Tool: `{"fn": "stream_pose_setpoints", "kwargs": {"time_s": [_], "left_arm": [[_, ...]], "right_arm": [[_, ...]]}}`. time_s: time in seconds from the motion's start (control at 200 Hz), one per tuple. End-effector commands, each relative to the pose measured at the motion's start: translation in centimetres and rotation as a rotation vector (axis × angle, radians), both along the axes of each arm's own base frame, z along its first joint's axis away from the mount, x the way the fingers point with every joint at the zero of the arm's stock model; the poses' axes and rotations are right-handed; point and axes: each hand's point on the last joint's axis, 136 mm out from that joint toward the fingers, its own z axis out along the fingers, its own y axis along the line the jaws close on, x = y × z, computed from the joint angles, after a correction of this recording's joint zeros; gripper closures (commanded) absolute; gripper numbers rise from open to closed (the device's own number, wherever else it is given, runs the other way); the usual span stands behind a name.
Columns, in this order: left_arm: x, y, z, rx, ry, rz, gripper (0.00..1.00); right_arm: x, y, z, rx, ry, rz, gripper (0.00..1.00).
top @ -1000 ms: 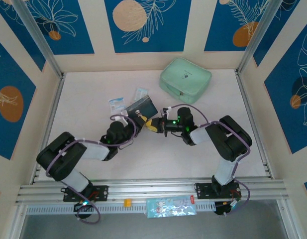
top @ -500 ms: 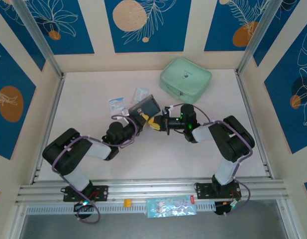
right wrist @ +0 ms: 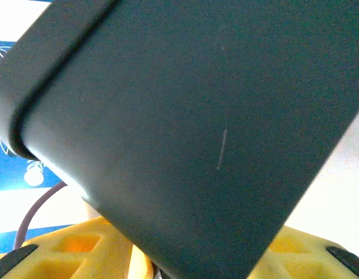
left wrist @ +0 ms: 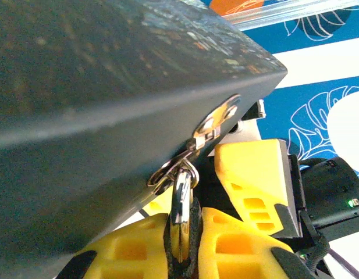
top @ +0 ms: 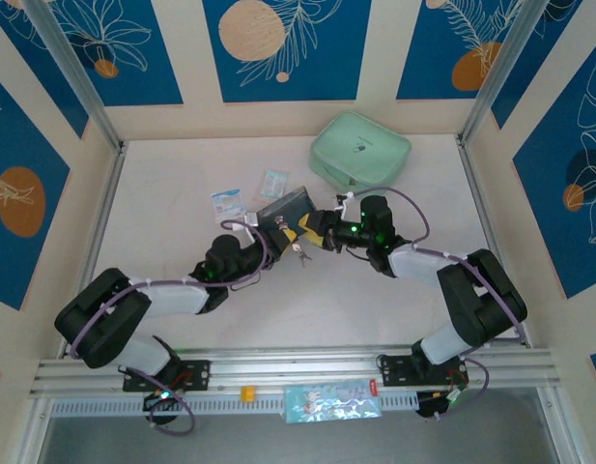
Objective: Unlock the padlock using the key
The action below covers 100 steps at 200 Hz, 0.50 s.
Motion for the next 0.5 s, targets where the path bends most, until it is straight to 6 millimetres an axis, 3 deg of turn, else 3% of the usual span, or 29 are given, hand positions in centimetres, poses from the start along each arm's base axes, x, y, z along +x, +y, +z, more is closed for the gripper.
{"fn": "stream_pose_setpoints", "kwargs": {"time_s": [0.0,0.18,0.495], "left_arm": [[-0.9,-1.0,1.1,0.007,-0.034,-0.055,1.00],[-0.2,-0.6,0.6,0.027,-0.020,-0.011,1.00],[1.6,0.7,-1.6,0.122,0.021,0.113,1.00]], "right_arm": [[0.0,0.0,1.4,-0.032,-0.127,-0.032,0.54],[-1.4,0.2,0.7,-0.057,-0.127,-0.037,0.54],[-3.3,0.1,-1.6,-0.063,-0.048,-0.038,0.42]]}}
